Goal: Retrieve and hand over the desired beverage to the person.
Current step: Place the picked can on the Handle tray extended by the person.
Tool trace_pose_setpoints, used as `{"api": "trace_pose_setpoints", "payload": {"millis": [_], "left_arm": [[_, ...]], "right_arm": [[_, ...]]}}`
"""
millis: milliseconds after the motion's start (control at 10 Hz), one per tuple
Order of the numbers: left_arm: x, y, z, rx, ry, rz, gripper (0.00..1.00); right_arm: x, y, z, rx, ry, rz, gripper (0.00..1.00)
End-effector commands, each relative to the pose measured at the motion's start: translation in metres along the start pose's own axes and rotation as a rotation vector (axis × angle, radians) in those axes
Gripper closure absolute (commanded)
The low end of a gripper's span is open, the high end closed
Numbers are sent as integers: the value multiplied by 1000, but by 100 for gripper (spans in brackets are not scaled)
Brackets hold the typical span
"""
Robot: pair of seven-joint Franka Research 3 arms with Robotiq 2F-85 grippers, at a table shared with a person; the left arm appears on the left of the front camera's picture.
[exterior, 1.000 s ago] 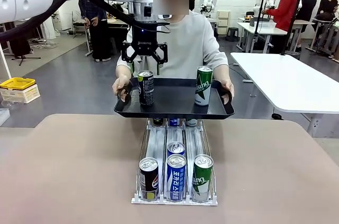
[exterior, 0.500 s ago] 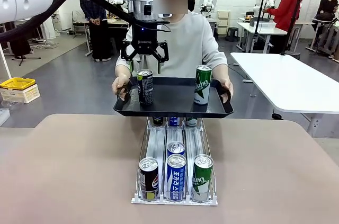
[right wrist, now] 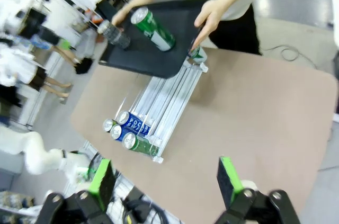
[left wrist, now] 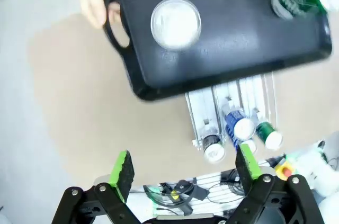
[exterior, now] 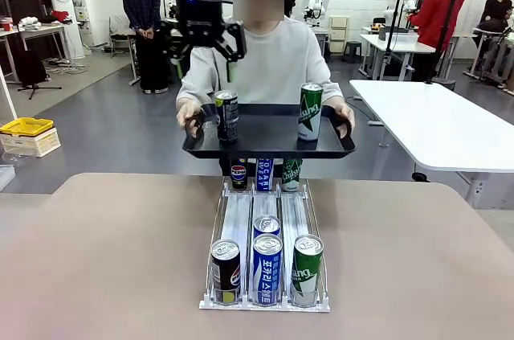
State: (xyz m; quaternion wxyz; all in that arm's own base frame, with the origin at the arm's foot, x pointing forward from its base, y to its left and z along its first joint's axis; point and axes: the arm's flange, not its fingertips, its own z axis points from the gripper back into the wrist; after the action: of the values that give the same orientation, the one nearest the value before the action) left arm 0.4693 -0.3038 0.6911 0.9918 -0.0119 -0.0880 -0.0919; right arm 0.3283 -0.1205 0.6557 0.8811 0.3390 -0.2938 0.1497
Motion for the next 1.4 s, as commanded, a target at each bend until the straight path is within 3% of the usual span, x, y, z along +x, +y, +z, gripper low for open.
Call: {"api": "trace_pose_setpoints", "payload": {"millis": [0, 400, 700, 800, 1300], "left_arm": [[-92, 49, -34, -85, -64, -112, 0], [-153, 99, -63, -143, -79, -198, 0], [-146, 115, -71, -154, -33, -125, 0], [-160, 109, -69, -112, -55, -168, 0], [-160, 109, -69, -112, -55, -168, 0]], "right_arm": [[1, 0, 0, 7, 4, -3, 0], [1, 0, 0, 7, 4, -3, 0], [1, 0, 0, 7, 4, -3, 0], [1, 0, 0, 7, 4, -3, 0], [1, 0, 0, 7, 4, -3, 0]]}}
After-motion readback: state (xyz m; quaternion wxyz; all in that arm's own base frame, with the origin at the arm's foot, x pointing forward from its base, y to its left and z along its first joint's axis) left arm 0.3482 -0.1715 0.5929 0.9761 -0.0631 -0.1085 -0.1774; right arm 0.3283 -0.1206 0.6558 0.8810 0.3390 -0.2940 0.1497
